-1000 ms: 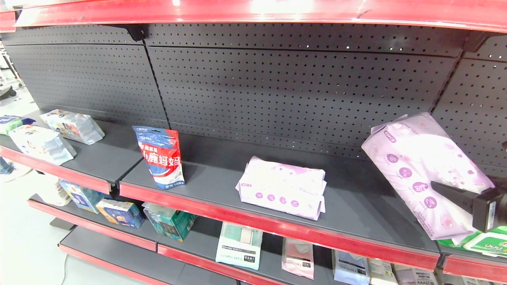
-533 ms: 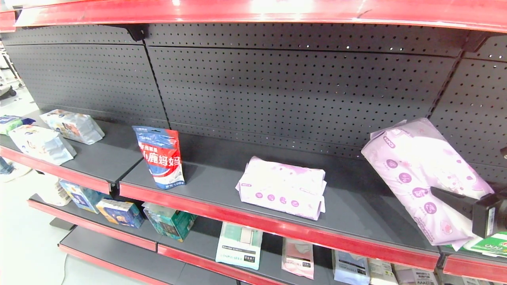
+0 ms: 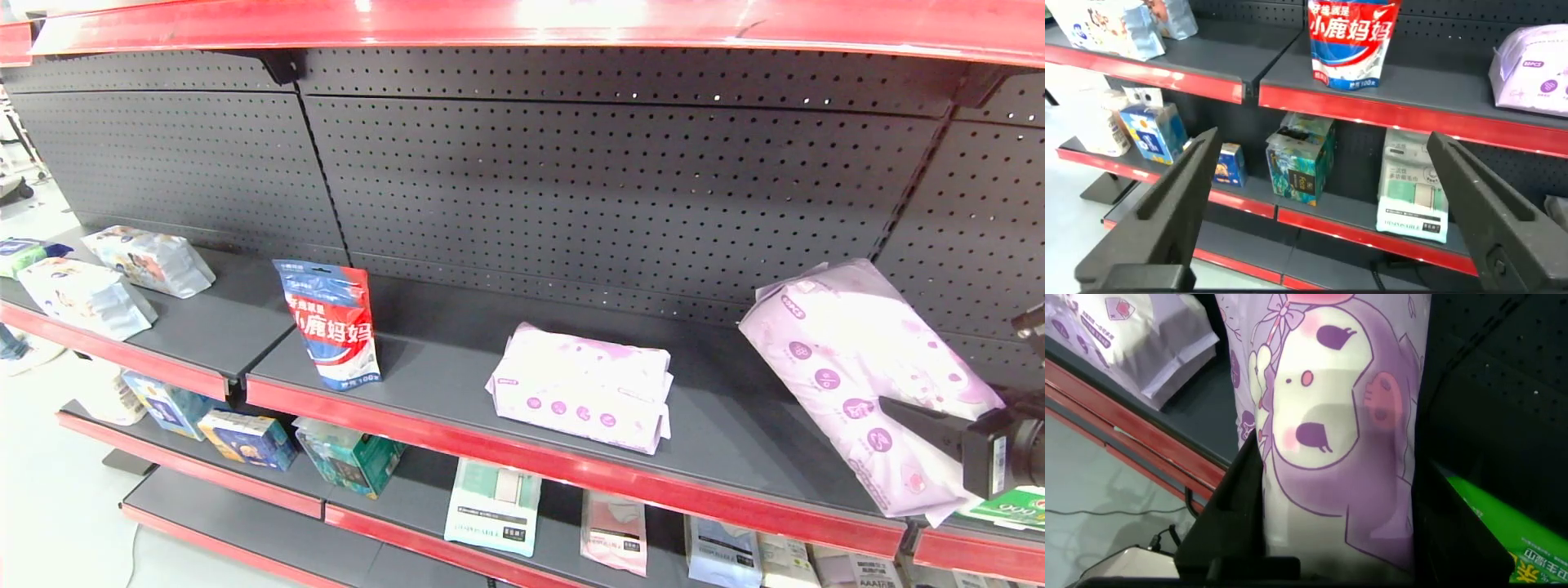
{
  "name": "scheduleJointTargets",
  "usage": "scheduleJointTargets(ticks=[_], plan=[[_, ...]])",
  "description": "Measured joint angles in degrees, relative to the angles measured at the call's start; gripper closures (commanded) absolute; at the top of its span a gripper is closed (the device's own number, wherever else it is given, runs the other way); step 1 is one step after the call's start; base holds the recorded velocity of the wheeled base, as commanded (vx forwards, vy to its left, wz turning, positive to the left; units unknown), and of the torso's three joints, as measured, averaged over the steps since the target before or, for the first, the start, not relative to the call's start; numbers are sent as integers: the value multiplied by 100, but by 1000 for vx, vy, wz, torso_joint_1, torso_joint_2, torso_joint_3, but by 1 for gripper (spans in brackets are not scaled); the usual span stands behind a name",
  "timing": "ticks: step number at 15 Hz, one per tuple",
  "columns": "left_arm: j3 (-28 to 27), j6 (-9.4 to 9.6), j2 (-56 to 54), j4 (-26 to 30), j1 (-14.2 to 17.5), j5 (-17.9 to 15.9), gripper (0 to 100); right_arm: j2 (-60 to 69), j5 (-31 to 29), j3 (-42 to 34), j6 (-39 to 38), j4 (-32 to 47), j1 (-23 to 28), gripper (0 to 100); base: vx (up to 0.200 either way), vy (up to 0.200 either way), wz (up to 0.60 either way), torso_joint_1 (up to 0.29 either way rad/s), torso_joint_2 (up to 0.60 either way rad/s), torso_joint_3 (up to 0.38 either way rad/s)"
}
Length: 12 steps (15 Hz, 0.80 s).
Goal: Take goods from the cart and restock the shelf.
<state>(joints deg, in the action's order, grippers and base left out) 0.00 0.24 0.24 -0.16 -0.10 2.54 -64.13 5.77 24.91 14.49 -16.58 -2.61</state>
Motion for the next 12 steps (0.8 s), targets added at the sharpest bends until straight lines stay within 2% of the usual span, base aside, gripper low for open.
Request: scheduleJointTargets(ticks=[5,8,12], plan=[[0,2,-4,0,0,0,0,-361,9,95,0,-41,0,100,0,0,0,0,0,0],[0,0,-4,0,0,-2,0,-855,99,190,39,-514,-11,100,0,0,0,0,0,0],[0,0,-4,0,0,0,0,-1980,616,467,324,-1360,-23,100,0,0,0,0,0,0]])
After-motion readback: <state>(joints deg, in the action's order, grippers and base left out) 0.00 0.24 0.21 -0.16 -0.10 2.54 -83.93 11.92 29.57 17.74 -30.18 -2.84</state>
